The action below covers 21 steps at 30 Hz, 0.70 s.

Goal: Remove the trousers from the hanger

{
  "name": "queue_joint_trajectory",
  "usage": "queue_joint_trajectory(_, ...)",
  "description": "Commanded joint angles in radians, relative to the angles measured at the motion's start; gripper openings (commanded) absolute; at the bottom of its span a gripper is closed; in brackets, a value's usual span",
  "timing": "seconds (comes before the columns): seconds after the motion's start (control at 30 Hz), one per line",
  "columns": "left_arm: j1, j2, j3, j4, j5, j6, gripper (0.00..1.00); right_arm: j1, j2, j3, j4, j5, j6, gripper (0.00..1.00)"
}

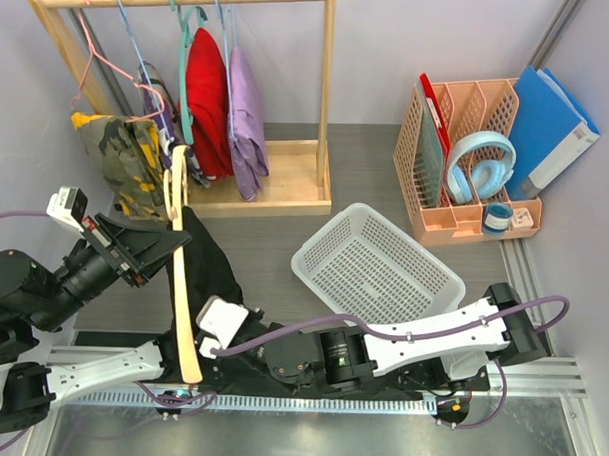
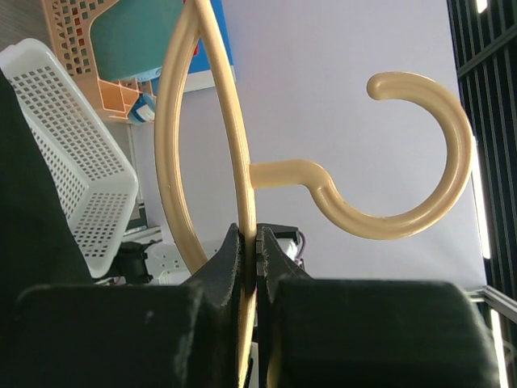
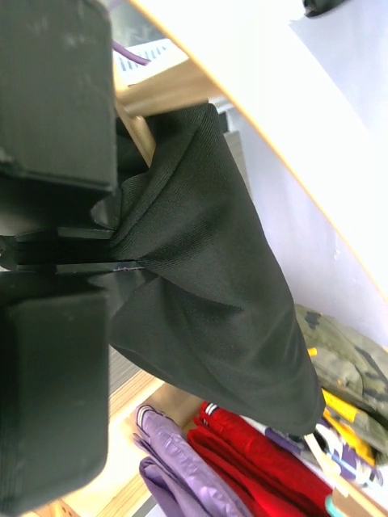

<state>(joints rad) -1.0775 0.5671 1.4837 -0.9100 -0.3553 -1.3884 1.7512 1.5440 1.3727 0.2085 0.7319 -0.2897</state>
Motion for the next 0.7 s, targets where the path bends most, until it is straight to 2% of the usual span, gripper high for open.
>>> queue_joint_trajectory(0.0, 0.001, -0.004, -0.020, 0.097, 0.001, -0.014, 0.00, -0.004, -0.012, 0.065, 0.259, 0.089, -0.006, 0.01)
queue_joint_trajectory(0.27, 0.001, -0.026, -0.026, 0.043, -0.045, -0.003, 0.00, -0.005, -0.013, 0.103, 0.304, 0.179, -0.015, 0.01)
queue_joint_trajectory(0.67, 0.001, -0.096, -0.069, -0.069, -0.149, -0.033, 0.00, -0.006, 0.005, 0.242, 0.293, 0.210, -0.083, 0.01)
